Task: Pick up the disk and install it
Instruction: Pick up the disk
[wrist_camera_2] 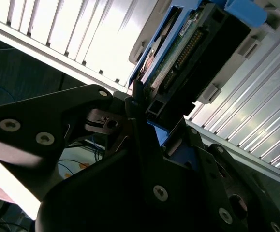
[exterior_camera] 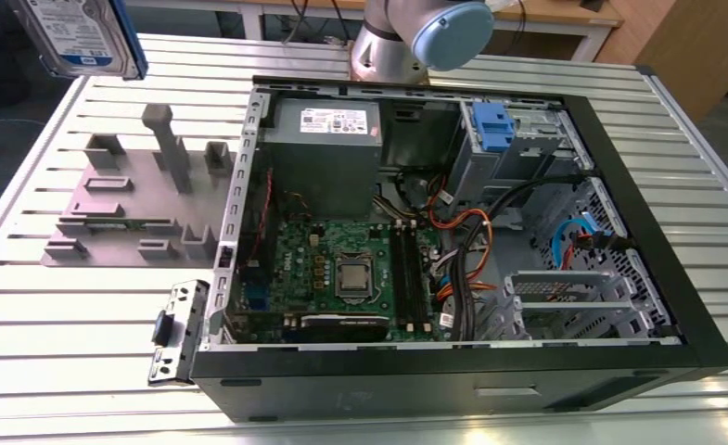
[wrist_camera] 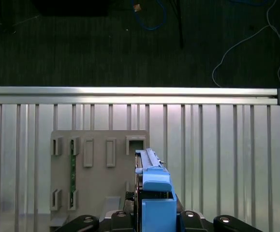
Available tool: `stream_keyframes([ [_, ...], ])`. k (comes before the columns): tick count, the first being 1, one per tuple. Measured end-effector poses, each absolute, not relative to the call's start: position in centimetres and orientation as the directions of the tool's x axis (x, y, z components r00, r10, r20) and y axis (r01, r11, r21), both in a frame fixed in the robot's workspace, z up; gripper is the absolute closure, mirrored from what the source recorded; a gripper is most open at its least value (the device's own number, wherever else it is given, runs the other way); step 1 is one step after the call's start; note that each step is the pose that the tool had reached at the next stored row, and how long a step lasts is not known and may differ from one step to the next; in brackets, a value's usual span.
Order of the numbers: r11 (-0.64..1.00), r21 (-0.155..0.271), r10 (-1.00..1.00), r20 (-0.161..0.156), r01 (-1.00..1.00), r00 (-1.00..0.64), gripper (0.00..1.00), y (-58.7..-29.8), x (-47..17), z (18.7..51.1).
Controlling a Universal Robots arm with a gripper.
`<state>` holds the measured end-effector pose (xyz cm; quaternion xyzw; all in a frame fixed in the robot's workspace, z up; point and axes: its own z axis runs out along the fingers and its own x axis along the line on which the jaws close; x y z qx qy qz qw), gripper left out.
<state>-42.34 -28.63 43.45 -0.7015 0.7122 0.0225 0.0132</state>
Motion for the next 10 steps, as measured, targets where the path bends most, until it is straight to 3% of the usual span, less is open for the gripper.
stream_keyframes([
  [10, 0.015, 0.013, -0.999, -0.051, -1.000, -0.016, 0.64, -28.63, -42.34, 44.15],
])
